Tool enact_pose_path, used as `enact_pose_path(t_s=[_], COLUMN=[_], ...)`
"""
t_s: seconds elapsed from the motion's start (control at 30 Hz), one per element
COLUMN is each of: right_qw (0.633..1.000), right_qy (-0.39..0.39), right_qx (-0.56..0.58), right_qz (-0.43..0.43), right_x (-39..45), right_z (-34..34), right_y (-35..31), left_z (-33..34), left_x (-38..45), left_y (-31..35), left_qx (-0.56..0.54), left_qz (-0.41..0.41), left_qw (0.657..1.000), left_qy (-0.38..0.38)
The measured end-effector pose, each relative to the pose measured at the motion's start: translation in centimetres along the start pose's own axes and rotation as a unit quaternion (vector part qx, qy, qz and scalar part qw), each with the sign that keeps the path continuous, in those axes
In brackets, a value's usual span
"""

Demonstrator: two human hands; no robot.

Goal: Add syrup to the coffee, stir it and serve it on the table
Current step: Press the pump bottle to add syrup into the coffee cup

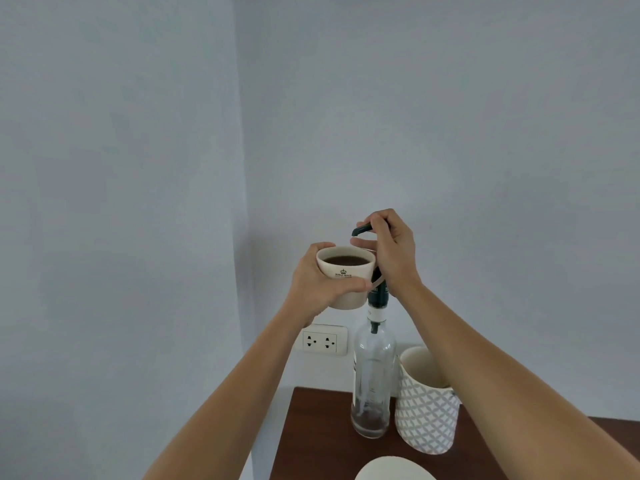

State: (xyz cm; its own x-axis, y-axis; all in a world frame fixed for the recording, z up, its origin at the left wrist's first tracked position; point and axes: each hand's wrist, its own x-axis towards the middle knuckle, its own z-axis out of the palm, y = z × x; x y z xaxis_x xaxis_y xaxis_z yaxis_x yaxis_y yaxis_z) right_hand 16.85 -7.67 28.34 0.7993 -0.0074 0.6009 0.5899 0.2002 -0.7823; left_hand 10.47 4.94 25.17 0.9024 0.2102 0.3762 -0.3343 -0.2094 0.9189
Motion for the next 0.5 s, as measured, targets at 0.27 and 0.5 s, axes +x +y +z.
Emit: enact_pose_path(t_s=[0.27, 0.5], right_qw=[1.000, 0.999], right_qy=[0.017, 0.015], right_qx=[-0.016, -0.023], right_qz=[-0.005, -0.018], right_x=[0.17, 0.03], right_z=[0.21, 0.33], right_y=[0.01, -0.04], left_z=[0.29, 0.40], left_x=[0.38, 0.36], left_y=[-0.21, -0.28], left_qx=[0.000, 0.005], left_qz=[-0.007, -0.009], left_qw=[1.000, 1.000], left_qy=[0.005, 0.012])
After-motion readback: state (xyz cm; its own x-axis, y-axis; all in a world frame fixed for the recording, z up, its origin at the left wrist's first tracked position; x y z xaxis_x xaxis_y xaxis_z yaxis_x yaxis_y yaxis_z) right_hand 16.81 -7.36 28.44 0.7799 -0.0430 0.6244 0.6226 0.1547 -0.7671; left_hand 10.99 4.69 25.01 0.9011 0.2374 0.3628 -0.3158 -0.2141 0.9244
